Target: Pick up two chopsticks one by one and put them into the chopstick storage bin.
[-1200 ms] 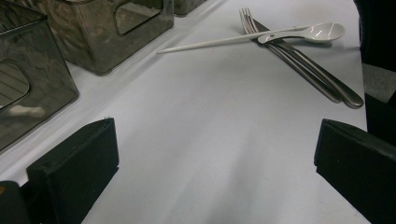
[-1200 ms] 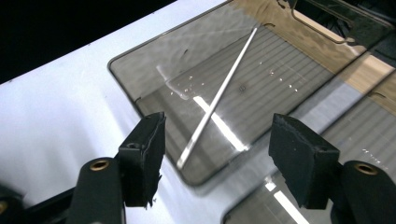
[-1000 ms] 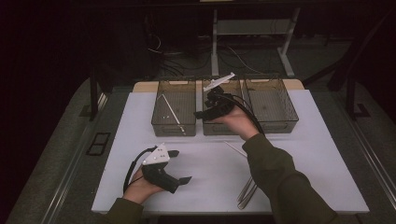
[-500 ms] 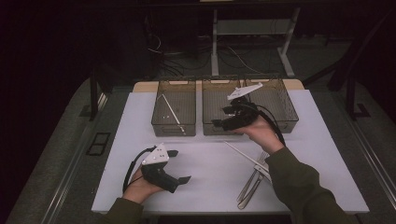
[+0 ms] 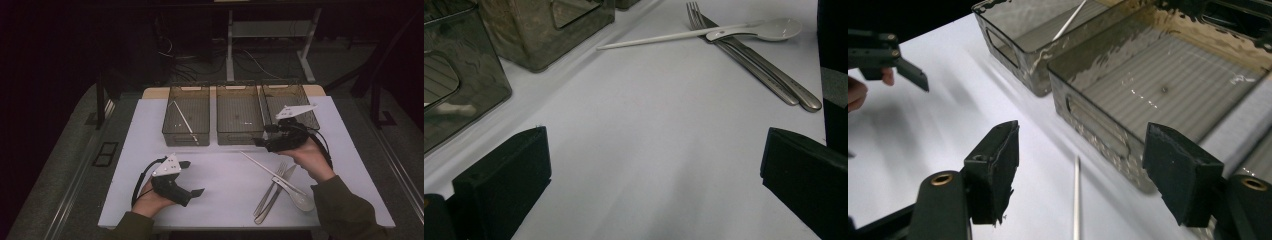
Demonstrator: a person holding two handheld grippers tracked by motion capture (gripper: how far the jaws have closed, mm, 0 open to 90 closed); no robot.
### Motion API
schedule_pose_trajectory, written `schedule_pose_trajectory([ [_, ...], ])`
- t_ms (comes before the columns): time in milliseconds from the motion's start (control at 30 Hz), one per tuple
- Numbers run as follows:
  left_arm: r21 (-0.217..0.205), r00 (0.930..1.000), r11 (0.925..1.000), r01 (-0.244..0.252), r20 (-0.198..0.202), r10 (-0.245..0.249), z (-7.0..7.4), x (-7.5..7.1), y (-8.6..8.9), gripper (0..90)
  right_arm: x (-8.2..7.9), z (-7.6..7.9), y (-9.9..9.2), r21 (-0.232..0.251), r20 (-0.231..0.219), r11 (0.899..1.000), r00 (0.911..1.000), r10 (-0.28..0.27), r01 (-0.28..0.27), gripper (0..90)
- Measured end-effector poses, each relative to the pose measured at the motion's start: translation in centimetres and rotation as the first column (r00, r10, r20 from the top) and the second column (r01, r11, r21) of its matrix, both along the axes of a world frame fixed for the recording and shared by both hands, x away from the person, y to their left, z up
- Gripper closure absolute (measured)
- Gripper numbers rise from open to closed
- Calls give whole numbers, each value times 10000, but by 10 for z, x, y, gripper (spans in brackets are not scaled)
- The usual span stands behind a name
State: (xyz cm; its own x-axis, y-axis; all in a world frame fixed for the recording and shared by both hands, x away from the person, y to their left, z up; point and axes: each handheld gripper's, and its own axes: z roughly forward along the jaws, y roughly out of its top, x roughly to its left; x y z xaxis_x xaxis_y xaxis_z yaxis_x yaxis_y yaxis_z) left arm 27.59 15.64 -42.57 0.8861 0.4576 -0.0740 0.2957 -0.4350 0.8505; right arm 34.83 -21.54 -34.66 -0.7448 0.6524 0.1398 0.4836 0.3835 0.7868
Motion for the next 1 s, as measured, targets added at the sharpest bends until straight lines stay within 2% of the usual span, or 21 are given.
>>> schedule_pose_trajectory([
  [133, -3, 10000, 10000, -39, -27, 39, 0, 0, 0, 0, -13, -6, -13, 19, -79, 10000, 10000, -39, 39, 339],
  [233, 6, 10000, 10000, -58, 12, 58, 0, 0, 0, 0, -22, -11, -21, -66, -64, 10000, 10000, -18, 18, 387],
  [333, -3, 10000, 10000, -79, -13, 79, 0, 0, 1, 0, -31, -19, -31, -131, -331, 9998, 9994, -129, 124, 462],
  [367, -15, 9999, 9999, -110, -32, 110, 0, -1, 1, 0, -34, -23, -34, -176, -259, 9996, 9994, -210, 205, 485],
  [467, 13, 9999, 9999, -123, -24, 123, 0, -1, 1, 0, -41, -31, -43, -303, -380, 9994, 9991, -190, 179, 510],
  [767, 141, 9999, 9998, -118, -37, 118, -1, -2, 1, 0, -57, -45, -63, -578, -668, 9981, 9974, -251, 212, 616],
  [1000, 183, 9999, 9997, -138, -79, 140, -2, -3, 1, 0, -66, -57, -73, -803, -884, 9965, 9957, -289, 218, 651],
])
